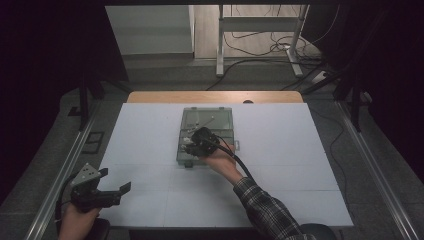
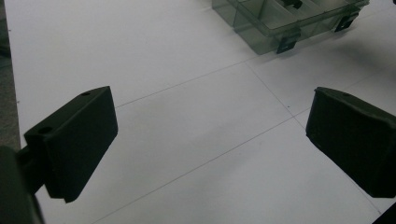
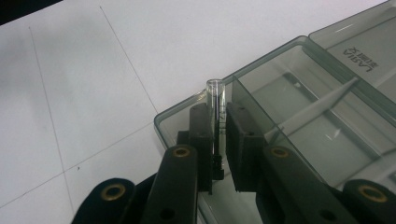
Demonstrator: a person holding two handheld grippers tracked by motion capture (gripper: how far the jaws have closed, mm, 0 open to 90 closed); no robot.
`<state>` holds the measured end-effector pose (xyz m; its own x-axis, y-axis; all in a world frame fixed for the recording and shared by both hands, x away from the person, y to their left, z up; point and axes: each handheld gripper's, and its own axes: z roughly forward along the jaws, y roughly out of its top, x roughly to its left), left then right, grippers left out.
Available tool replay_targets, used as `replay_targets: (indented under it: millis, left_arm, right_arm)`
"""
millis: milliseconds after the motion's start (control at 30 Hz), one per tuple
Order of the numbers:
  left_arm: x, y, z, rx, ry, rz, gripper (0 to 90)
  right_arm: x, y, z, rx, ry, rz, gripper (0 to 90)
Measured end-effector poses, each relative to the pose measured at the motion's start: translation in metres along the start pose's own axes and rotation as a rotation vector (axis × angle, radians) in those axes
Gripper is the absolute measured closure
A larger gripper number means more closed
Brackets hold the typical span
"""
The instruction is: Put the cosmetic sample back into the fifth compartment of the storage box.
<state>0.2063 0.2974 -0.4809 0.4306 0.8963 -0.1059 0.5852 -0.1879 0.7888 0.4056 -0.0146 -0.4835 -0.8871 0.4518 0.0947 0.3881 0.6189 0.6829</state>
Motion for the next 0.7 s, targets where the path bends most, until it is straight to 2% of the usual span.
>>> replay_targets:
  millis: [267, 500, 700]
  left_arm:
    - [0.000, 0.000, 0.000, 0.000, -0.002, 0.000, 2.9]
    - [0.000, 0.000, 0.000, 0.000, -0.002, 0.000, 2.9]
    - [0.000, 0.000, 0.000, 0.001, -0.002, 0.000, 2.9]
  right_arm:
    - [0.001, 0.002, 0.007, -0.002, 0.000, -0.006, 79.2]
    - [0.001, 0.001, 0.003, 0.009, -0.011, -0.002, 73.1]
    - [0.002, 0.000, -0.005, 0.014, -0.009, -0.007, 63.9]
